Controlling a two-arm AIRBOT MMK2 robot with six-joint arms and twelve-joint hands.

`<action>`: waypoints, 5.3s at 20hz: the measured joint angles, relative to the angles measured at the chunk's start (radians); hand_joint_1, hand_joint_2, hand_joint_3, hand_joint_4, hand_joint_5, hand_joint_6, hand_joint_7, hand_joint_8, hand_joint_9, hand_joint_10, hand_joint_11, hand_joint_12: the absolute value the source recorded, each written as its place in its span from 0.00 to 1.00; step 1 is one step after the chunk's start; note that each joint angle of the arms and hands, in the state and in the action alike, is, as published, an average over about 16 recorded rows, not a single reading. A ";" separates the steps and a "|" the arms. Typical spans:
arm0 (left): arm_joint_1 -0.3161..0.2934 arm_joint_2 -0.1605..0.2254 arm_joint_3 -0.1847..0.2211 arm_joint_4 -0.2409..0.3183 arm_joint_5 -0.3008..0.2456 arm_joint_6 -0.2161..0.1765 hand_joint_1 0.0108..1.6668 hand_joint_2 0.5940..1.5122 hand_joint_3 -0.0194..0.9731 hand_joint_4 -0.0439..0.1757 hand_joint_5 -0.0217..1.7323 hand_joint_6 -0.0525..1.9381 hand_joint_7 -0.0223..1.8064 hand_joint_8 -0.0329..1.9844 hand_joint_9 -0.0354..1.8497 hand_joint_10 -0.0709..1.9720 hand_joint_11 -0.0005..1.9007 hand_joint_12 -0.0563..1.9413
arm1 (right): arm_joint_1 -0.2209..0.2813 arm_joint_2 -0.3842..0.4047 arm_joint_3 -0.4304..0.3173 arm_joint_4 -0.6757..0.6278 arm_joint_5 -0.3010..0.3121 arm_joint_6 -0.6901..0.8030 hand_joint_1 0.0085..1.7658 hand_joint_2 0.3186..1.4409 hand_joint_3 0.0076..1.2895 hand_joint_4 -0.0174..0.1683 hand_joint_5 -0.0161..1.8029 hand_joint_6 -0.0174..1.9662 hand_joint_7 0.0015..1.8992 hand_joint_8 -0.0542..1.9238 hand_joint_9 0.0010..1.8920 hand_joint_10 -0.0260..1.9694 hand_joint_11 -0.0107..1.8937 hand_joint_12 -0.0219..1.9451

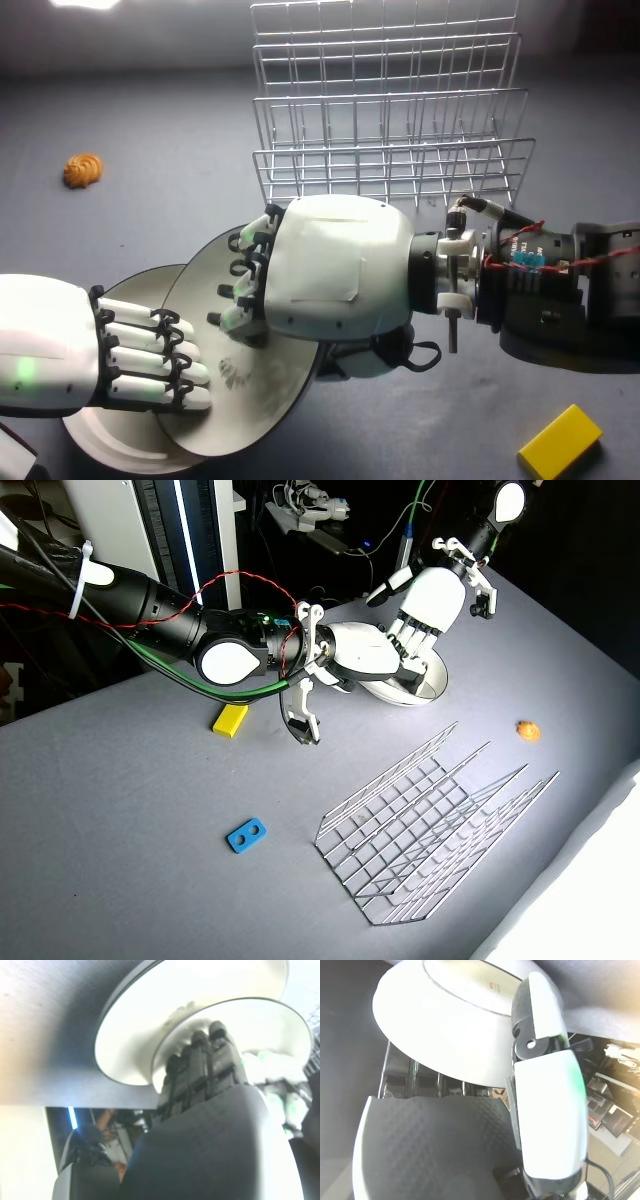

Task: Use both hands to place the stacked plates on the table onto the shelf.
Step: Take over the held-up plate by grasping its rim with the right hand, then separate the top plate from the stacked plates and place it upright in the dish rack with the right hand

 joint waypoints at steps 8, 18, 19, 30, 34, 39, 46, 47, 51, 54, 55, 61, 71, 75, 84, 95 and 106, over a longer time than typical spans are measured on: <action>-0.030 0.029 0.022 -0.071 0.000 0.002 0.01 0.55 0.03 0.20 0.08 0.03 0.07 0.01 0.06 0.04 0.01 0.08 | -0.003 -0.003 -0.015 0.001 0.034 0.007 0.62 0.57 0.00 0.12 0.46 0.53 0.49 0.31 0.59 0.02 0.39 0.55; -0.110 0.087 0.073 -0.241 0.022 0.004 0.01 0.55 0.03 0.21 0.09 0.03 0.07 0.02 0.07 0.04 0.01 0.08 | 0.035 0.071 -0.104 0.044 0.033 0.037 0.65 0.58 0.00 0.14 0.50 0.55 0.54 0.42 0.63 0.02 0.41 0.52; -0.117 0.091 0.078 -0.253 0.025 0.004 0.01 0.55 0.03 0.21 0.08 0.03 0.07 0.02 0.07 0.04 0.01 0.08 | 0.043 0.083 -0.115 0.051 0.032 0.040 0.65 0.58 0.00 0.14 0.50 0.55 0.54 0.42 0.64 0.02 0.41 0.52; -0.165 0.108 0.123 -0.278 0.032 0.004 0.01 0.55 0.03 0.21 0.08 0.03 0.07 0.02 0.07 0.04 0.01 0.09 | 0.157 0.235 -0.200 0.124 0.008 0.124 0.67 0.60 0.00 0.14 0.51 0.53 0.58 0.44 0.65 0.02 0.42 0.52; -0.166 0.109 0.138 -0.252 0.007 0.004 0.01 0.55 0.03 0.21 0.08 0.03 0.07 0.02 0.07 0.04 0.01 0.09 | 0.217 0.278 -0.200 0.131 -0.016 0.205 0.67 0.60 0.00 0.13 0.51 0.52 0.59 0.43 0.65 0.02 0.42 0.51; -0.167 0.110 0.150 -0.218 -0.027 0.004 0.01 0.55 0.03 0.21 0.08 0.03 0.07 0.02 0.07 0.04 0.01 0.09 | 0.314 0.310 -0.187 0.145 -0.087 0.308 0.67 0.60 0.00 0.13 0.51 0.52 0.59 0.43 0.65 0.03 0.42 0.51; -0.167 0.110 0.155 -0.184 -0.057 0.004 0.01 0.55 0.03 0.21 0.08 0.03 0.07 0.02 0.07 0.04 0.02 0.10 | 0.440 0.311 -0.142 0.194 -0.226 0.412 0.68 0.60 0.00 0.13 0.52 0.52 0.59 0.43 0.65 0.03 0.42 0.51; -0.167 0.110 0.155 -0.181 -0.059 0.004 0.01 0.55 0.03 0.21 0.09 0.03 0.08 0.02 0.07 0.04 0.02 0.10 | 0.455 0.308 -0.134 0.205 -0.249 0.423 0.68 0.60 0.00 0.13 0.51 0.52 0.58 0.43 0.65 0.03 0.42 0.52; -0.168 0.110 0.155 -0.169 -0.066 0.004 0.01 0.55 0.03 0.21 0.09 0.03 0.08 0.02 0.08 0.04 0.02 0.11 | 0.497 0.297 -0.098 0.252 -0.326 0.455 0.68 0.61 0.00 0.12 0.51 0.52 0.58 0.44 0.65 0.02 0.41 0.53; -0.170 0.110 0.155 -0.162 -0.070 0.004 0.01 0.55 0.03 0.21 0.09 0.03 0.08 0.02 0.08 0.04 0.02 0.11 | 0.510 0.288 -0.072 0.278 -0.365 0.476 0.68 0.61 0.00 0.11 0.51 0.52 0.58 0.45 0.65 0.02 0.41 0.53; -0.170 0.110 0.155 -0.160 -0.071 0.004 0.01 0.55 0.03 0.21 0.09 0.03 0.08 0.02 0.08 0.04 0.01 0.11 | 0.513 0.285 -0.064 0.288 -0.376 0.484 0.68 0.61 0.00 0.11 0.51 0.52 0.58 0.45 0.65 0.02 0.41 0.53; -0.173 0.110 0.155 -0.150 -0.078 0.004 0.01 0.55 0.03 0.21 0.09 0.03 0.08 0.02 0.07 0.04 0.01 0.11 | 0.524 0.275 -0.030 0.348 -0.414 0.526 0.69 0.62 0.00 0.10 0.51 0.52 0.57 0.46 0.65 0.02 0.41 0.53; -0.174 0.110 0.155 -0.145 -0.080 0.004 0.01 0.55 0.03 0.21 0.08 0.03 0.07 0.02 0.07 0.04 0.01 0.11 | 0.526 0.278 -0.016 0.396 -0.385 0.565 0.69 0.63 0.00 0.10 0.50 0.52 0.57 0.46 0.65 0.02 0.42 0.52; -0.174 0.110 0.155 -0.136 -0.082 0.004 0.01 0.55 0.03 0.21 0.08 0.03 0.07 0.02 0.07 0.04 0.01 0.11 | 0.525 0.280 0.000 0.405 -0.368 0.576 0.69 0.63 0.00 0.09 0.50 0.52 0.56 0.46 0.65 0.02 0.42 0.52; -0.174 0.110 0.156 -0.116 -0.091 0.004 0.01 0.55 0.03 0.21 0.09 0.03 0.08 0.02 0.07 0.04 0.01 0.11 | 0.519 0.262 0.070 0.456 -0.381 0.581 0.69 0.63 0.00 0.08 0.50 0.52 0.56 0.47 0.65 0.02 0.42 0.52; -0.174 0.110 0.156 -0.112 -0.103 0.004 0.01 0.55 0.03 0.21 0.09 0.03 0.07 0.02 0.07 0.04 0.01 0.11 | 0.506 0.216 0.168 0.522 -0.474 0.610 0.69 0.64 0.00 0.12 0.50 0.52 0.55 0.47 0.64 0.02 0.43 0.51; -0.176 0.110 0.155 -0.110 -0.111 0.005 0.01 0.55 0.03 0.21 0.08 0.03 0.07 0.02 0.07 0.04 0.01 0.10 | 0.447 0.156 0.283 0.564 -0.516 0.626 0.69 0.65 0.00 0.13 0.50 0.52 0.55 0.48 0.64 0.02 0.43 0.51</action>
